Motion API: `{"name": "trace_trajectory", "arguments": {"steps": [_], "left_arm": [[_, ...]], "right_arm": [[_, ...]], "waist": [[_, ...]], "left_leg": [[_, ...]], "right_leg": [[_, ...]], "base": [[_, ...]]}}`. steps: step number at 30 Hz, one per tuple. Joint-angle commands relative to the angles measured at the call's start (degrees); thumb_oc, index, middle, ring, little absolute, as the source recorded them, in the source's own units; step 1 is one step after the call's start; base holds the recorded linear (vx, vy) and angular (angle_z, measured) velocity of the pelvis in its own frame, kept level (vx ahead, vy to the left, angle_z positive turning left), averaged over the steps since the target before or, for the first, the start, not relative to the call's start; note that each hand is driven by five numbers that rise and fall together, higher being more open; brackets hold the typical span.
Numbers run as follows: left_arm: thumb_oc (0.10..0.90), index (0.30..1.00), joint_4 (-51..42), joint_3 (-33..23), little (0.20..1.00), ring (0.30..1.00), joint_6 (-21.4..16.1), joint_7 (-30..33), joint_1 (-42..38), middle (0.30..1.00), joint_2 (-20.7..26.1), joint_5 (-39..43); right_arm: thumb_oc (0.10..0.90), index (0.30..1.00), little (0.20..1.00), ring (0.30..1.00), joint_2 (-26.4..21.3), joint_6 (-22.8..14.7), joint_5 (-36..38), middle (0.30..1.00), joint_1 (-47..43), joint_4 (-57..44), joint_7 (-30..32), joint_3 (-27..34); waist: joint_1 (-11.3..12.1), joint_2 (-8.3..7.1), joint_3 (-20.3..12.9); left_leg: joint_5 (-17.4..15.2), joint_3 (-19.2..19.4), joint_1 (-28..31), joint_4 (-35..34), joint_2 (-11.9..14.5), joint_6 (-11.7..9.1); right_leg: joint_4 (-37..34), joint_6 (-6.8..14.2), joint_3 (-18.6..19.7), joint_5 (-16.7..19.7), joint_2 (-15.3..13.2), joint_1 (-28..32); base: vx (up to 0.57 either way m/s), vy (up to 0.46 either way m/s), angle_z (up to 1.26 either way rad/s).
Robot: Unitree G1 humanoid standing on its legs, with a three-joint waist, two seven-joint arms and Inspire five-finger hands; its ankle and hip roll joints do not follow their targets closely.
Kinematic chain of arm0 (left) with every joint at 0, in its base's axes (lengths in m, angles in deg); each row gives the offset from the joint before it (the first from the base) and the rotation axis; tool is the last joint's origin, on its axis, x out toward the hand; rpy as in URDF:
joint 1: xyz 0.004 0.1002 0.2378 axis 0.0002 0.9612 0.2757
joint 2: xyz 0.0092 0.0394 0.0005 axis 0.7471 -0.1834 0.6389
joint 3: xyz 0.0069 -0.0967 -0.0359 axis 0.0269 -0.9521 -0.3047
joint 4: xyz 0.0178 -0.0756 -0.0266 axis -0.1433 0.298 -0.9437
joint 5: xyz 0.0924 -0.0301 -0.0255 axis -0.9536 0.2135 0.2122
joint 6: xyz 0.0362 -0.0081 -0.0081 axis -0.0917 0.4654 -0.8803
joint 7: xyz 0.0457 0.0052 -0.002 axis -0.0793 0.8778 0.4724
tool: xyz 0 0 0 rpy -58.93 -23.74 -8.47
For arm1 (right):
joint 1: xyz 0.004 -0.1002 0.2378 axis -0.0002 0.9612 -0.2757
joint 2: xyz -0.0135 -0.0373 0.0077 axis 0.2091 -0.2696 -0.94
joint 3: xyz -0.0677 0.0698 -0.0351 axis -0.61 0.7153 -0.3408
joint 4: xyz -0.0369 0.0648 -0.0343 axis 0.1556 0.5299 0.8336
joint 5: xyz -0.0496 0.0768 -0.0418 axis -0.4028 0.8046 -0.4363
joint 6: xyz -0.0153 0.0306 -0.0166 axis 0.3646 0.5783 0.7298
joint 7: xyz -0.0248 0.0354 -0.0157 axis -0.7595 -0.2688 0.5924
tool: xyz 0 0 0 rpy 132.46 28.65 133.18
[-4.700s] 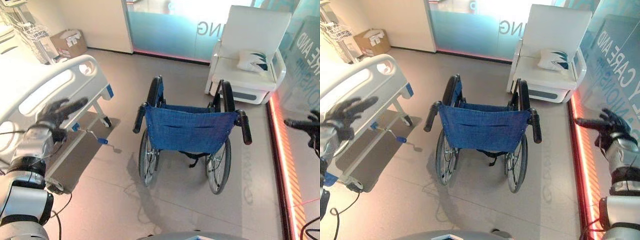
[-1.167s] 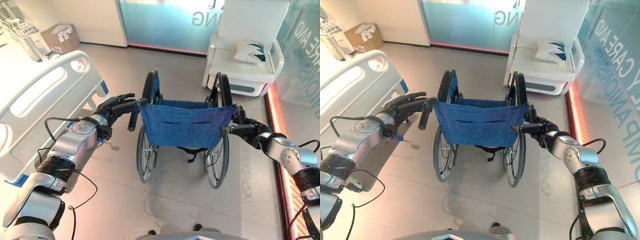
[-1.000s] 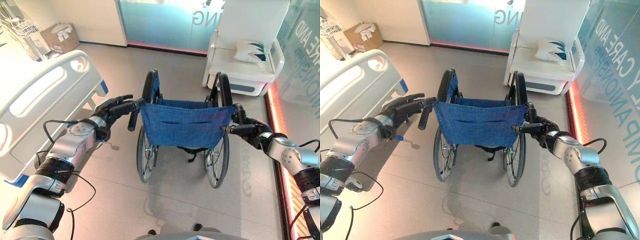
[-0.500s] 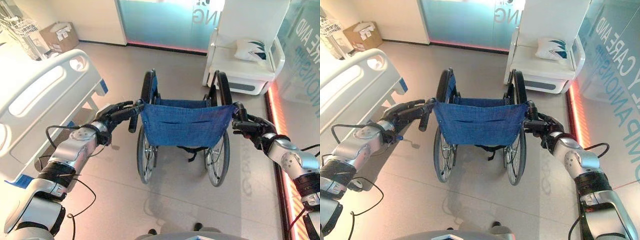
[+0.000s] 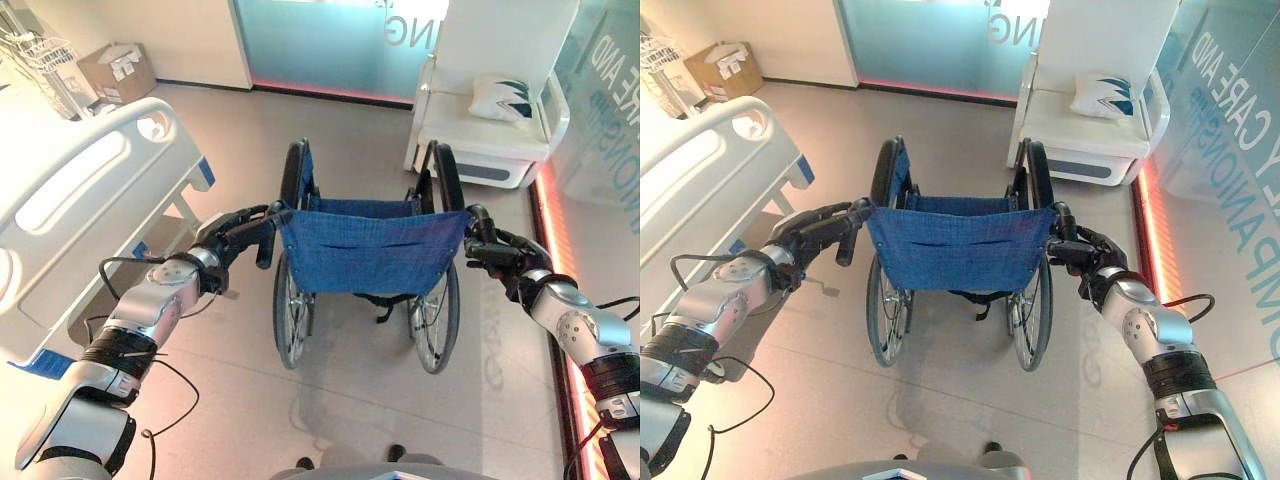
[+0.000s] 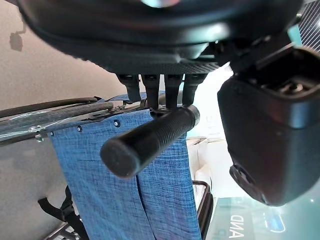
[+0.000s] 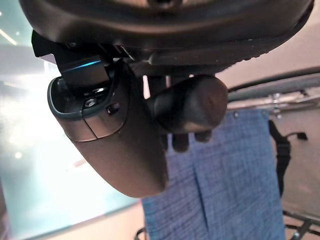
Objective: Push the wheelchair next to the bed
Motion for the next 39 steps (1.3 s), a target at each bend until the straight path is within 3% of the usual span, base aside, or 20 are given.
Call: {"name": "trace_trajectory", "arguments": {"steps": [1, 16, 19, 28, 31, 39], "left_arm": [[0.8, 0.9, -3.0, -6.2, 0.9, 0.9, -0.6, 1.7, -3.4, 0.9, -0.5, 6.6], [0.8, 0.9, -9.0, -5.4, 0.9, 0.9, 5.4, -0.1, -1.6, 0.9, -2.1, 12.3], [0.8, 0.9, -9.8, -3.3, 0.9, 0.9, 7.7, -1.5, -2.9, 0.9, -1.0, 8.2], [0.8, 0.9, -6.6, 1.3, 0.9, 0.9, 8.8, -3.4, -7.8, 0.9, 2.1, -0.5], [0.8, 0.9, -3.6, 3.9, 0.9, 0.9, 10.0, -3.5, -11.2, 0.9, 4.0, -7.4], [0.8, 0.9, 3.2, 7.6, 0.9, 0.9, 14.1, -4.2, -15.1, 0.9, 3.3, -9.4]], "right_arm": [[0.4, 0.3, 0.3, 0.3, 0.5, -7.4, -1.2, 0.3, -1.7, -7.8, -1.8, 1.3], [0.4, 0.3, 0.3, 0.3, 1.5, -7.4, -1.0, 0.3, -0.6, -8.1, -1.4, 0.3], [0.4, 0.3, 0.3, 0.3, 1.3, -7.3, -0.6, 0.3, -1.1, -7.8, -1.1, -0.3], [0.4, 0.3, 0.3, 0.3, 0.6, -7.3, 1.0, 0.3, -2.7, -6.7, -0.9, -2.5], [0.4, 0.3, 0.3, 0.3, 0.3, -7.4, 1.5, 0.3, -3.5, -5.5, -1.3, -3.4], [0.4, 0.3, 0.3, 0.3, 0.8, -7.7, 1.6, 0.3, -4.9, -3.5, -2.2, -4.3]], "waist": [[1.2, -0.41, -2.4], [1.8, -0.29, -1.9], [1.8, -0.13, -1.9], [1.5, 0.08, -1.9], [1.1, 0.23, -1.9], [0.3, 0.46, -1.6]], "left_leg": [[-0.3, 2.7, -2.2, 0.2, -3.3, 0.4], [-0.1, 2.6, -2.2, 0.2, -3.3, 0.5], [-0.1, 2.6, -2.2, 0.2, -3.3, 0.5], [-0.1, 2.6, -2.1, 0.2, -3.5, 0.6], [-0.1, 2.7, -2.1, 0.2, -3.7, 0.6], [-0.1, 2.9, -2.0, 0.2, -3.8, 0.8]], "right_leg": [[3.0, -0.5, -2.3, -1.0, 2.0, -1.2], [3.4, -0.4, -3.4, -1.0, 1.8, -1.1], [3.4, -0.3, -3.5, -1.0, 1.8, -1.1], [3.4, -0.2, -3.3, -0.8, 1.9, -1.2], [3.3, -0.1, -2.8, -0.6, 2.0, -1.3], [3.5, -0.1, -2.1, -0.5, 2.1, -1.6]], "base": [[0.0, 0.0, 0.0], [0.0, 0.0, 0.0], [0.0, 0.0, 0.0], [0.0, 0.0, 0.0], [0.0, 0.0, 0.0], [0.0, 0.0, 0.0]]}}
